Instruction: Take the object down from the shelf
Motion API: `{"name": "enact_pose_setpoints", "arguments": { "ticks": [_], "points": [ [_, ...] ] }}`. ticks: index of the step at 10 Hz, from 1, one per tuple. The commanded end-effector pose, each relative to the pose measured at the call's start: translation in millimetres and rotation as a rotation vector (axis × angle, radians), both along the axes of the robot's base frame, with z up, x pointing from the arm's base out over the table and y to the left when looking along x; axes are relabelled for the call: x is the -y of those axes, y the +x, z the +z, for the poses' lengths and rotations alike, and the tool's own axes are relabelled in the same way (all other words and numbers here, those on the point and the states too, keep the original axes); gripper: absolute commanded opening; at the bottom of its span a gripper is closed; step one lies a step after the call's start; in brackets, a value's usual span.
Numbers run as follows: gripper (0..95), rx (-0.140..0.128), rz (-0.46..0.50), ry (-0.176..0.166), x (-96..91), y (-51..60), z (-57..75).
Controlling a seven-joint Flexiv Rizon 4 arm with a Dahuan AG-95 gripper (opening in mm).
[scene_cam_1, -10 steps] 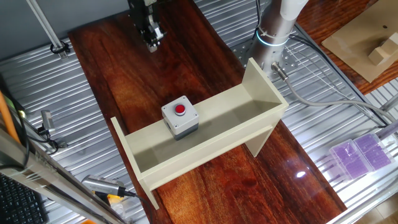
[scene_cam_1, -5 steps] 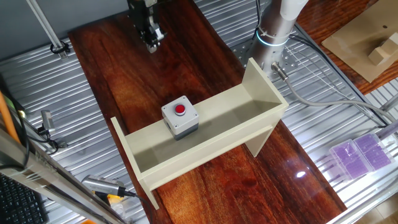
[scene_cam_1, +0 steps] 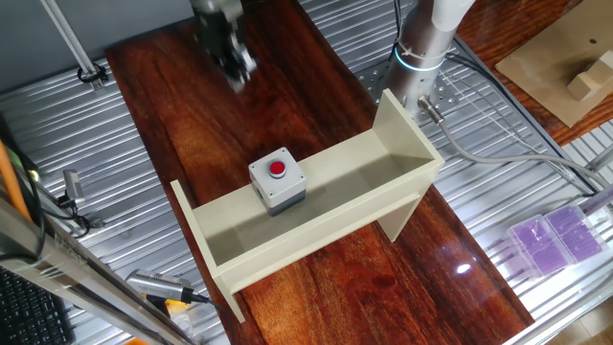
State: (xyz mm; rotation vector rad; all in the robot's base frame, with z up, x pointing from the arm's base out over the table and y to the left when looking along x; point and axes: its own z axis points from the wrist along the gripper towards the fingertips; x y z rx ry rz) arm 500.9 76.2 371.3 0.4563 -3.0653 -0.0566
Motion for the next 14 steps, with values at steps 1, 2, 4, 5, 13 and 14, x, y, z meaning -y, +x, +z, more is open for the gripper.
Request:
{"name": "enact_pose_setpoints", "arguments": {
  "ticks": [1,2,4,5,13,14],
  "points": [
    [0.0,0.012,-0.101,-0.030,-38.6,4.7,-2.3],
    [0.0,0.018,-0.086,-0.025,-38.0,4.6,-1.9],
    [0.0,0.017,-0.020,-0.024,-34.3,4.5,-0.1],
    [0.0,0.016,0.032,-0.021,-34.3,4.5,-0.1],
    [57.0,-0.002,0.083,0.001,-62.9,-6.7,18.2],
    [57.0,0.004,0.052,0.002,-78.3,-12.1,18.8]
  ]
}}
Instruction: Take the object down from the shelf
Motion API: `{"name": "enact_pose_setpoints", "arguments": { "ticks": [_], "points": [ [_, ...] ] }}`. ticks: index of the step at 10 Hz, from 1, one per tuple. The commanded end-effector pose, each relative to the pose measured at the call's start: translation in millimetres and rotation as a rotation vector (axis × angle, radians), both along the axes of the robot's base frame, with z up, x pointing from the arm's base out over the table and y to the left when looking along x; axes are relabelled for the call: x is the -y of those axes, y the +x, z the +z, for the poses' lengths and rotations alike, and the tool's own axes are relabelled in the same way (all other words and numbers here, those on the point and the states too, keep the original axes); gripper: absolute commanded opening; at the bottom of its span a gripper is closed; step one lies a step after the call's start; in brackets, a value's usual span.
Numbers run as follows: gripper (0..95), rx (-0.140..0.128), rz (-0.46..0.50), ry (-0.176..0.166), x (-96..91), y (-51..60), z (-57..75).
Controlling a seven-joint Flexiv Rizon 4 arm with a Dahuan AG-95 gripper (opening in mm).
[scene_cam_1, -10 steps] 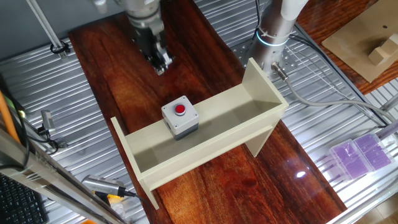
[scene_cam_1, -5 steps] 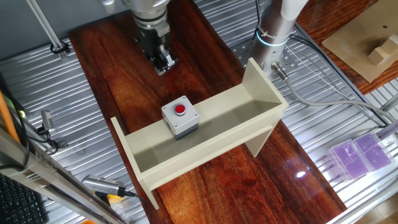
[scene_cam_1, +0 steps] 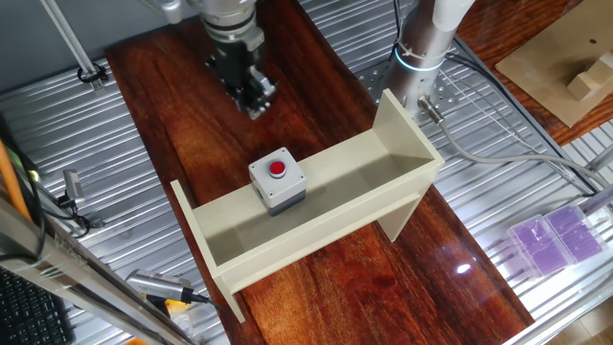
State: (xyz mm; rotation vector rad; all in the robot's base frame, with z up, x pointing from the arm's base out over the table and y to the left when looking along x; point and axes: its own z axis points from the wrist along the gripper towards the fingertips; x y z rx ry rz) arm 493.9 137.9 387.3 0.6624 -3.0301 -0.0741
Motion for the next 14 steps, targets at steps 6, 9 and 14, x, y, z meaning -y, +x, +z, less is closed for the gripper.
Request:
{"name": "enact_pose_setpoints", "arguments": {
  "ticks": [6,9,14],
  "points": [
    [57.0,0.019,-0.238,-0.033,-46.3,-4.3,2.8],
    [76.0,0.023,-0.375,-0.026,-46.3,-4.3,2.8],
    [76.0,0.074,-0.488,0.000,-59.9,9.0,-5.4]
  ]
}}
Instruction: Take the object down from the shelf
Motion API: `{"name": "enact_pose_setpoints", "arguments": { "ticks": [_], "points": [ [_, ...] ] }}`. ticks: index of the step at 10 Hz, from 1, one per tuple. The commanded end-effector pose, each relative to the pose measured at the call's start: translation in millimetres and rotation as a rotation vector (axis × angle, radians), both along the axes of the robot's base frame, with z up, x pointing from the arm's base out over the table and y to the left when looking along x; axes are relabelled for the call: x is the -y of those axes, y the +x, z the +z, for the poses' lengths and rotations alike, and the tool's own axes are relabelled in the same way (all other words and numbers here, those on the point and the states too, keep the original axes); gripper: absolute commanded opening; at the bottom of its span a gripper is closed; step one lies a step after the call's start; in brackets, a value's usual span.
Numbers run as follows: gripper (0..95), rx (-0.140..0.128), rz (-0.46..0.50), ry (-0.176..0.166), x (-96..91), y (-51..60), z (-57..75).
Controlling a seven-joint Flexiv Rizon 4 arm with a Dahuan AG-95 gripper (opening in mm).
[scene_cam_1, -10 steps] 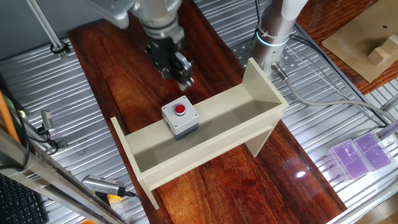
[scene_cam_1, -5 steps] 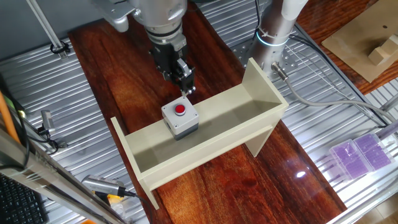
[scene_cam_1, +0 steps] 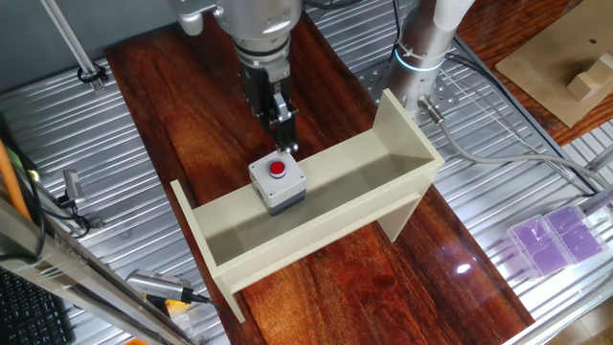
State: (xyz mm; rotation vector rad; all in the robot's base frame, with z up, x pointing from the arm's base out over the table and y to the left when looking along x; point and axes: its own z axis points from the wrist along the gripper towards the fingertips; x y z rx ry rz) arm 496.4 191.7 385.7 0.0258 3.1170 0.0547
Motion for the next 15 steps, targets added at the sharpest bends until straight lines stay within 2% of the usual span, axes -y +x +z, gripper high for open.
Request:
{"name": "enact_pose_setpoints", "arguments": {
  "ticks": [1,3,4,6,7,11,13,15],
  "points": [
    [76.0,0.026,-0.042,0.013,-10.8,10.2,-6.5],
    [76.0,0.038,-0.026,0.009,-11.8,14.4,-10.4],
    [95.0,0.033,-0.011,0.018,-11.8,14.4,-10.4],
    [95.0,-0.020,0.013,0.039,-11.8,14.4,-10.4],
    [95.0,-0.024,0.039,0.039,-11.8,14.4,-10.4],
    [95.0,-0.017,0.019,0.046,-15.5,16.8,-14.4],
    [95.0,0.008,-0.010,0.053,-19.2,17.7,-19.6],
    [95.0,0.014,-0.036,0.057,-21.6,17.9,-23.9]
  ]
}}
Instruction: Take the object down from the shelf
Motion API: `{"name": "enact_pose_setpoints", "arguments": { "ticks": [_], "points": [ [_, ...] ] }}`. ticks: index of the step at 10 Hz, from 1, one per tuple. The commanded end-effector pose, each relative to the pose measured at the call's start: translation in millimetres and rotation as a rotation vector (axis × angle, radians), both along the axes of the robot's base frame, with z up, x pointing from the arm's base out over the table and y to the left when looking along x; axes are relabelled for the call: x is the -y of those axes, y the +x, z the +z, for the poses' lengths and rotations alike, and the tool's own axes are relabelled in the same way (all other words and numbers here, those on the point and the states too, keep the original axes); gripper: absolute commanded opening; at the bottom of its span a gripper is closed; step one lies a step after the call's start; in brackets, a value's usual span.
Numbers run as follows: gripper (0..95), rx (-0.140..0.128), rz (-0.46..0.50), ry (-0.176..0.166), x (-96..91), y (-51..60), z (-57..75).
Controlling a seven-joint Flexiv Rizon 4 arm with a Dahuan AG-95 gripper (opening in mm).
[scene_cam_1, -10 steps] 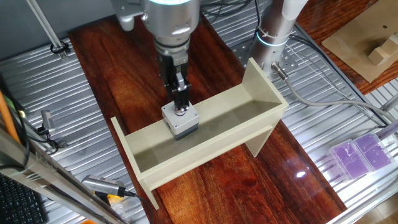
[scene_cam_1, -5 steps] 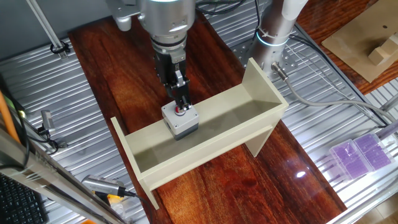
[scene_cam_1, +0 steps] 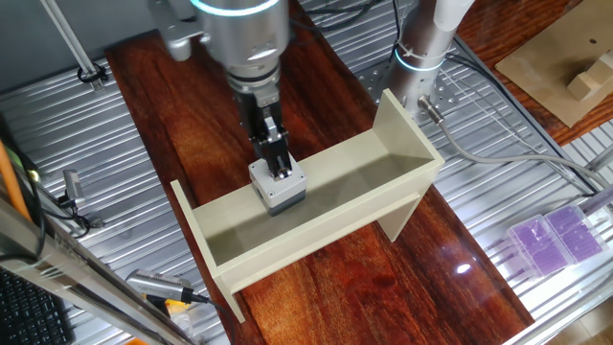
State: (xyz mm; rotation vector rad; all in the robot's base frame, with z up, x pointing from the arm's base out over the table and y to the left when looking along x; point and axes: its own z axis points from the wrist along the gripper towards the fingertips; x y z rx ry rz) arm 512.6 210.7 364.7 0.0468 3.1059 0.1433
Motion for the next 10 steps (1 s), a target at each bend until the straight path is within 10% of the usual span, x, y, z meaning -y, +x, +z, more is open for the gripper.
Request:
{"name": "enact_pose_setpoints", "arguments": {
  "ticks": [1,10],
  "points": [
    [95.0,0.010,-0.030,0.001,-4.3,1.6,-5.7],
    [95.0,0.025,-0.028,-0.001,-13.1,6.3,-18.1]
  ]
}}
